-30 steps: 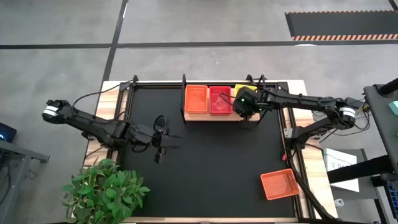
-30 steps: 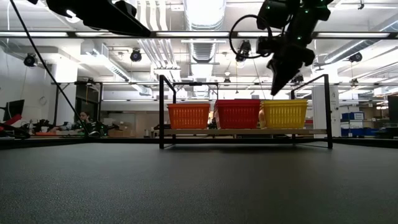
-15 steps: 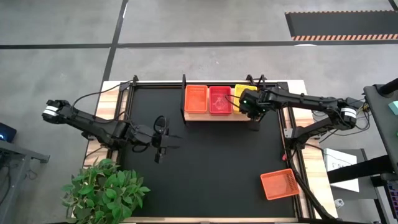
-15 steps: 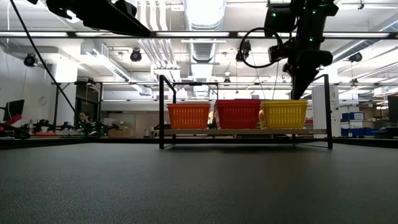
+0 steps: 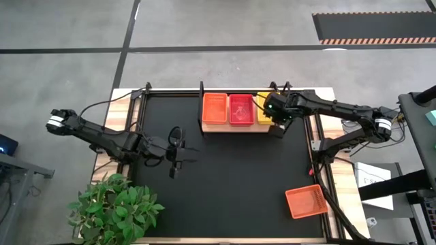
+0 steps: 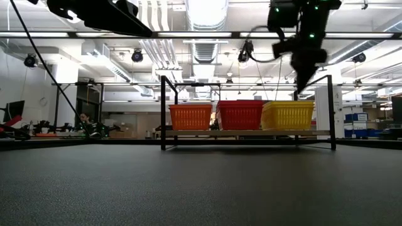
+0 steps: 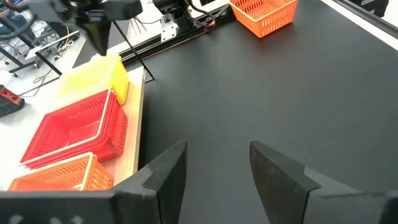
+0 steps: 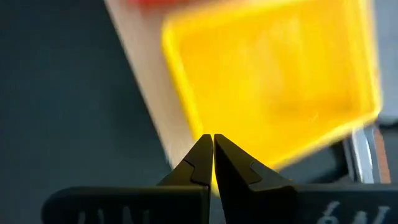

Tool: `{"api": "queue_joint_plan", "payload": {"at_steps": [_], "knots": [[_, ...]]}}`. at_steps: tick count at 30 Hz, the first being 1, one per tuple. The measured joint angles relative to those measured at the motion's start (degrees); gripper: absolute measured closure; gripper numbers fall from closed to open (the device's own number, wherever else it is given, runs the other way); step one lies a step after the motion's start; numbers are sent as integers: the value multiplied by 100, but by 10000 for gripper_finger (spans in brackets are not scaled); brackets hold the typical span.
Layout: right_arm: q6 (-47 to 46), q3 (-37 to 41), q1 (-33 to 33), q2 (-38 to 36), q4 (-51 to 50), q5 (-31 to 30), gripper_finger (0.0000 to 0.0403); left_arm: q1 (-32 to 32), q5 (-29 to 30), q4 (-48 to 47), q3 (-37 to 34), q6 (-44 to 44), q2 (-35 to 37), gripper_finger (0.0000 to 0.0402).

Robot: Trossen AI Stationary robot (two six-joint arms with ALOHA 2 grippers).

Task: Stack baskets on shelf by color
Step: Stack the yellow basket on top of the yellow basket on the shelf, then stack the orange basket on top of the orange basket on the shelf

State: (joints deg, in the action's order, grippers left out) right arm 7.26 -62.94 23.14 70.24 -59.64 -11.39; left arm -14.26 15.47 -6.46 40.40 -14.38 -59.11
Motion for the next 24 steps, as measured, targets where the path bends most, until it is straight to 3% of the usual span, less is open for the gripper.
{"api": "queue_joint_plan", "payload": {"at_steps": [7,12,24], "knots": [[707,166,-25,-1,1699,749,394,2,1,2,0,-4,0,242],[691,166,-470,-76,2343,1341,394,4,1,161,0,-13,0,242],[-1700,138,-1970,-83,1922,1583,394,4,3,557,0,-302,2,242]]}}
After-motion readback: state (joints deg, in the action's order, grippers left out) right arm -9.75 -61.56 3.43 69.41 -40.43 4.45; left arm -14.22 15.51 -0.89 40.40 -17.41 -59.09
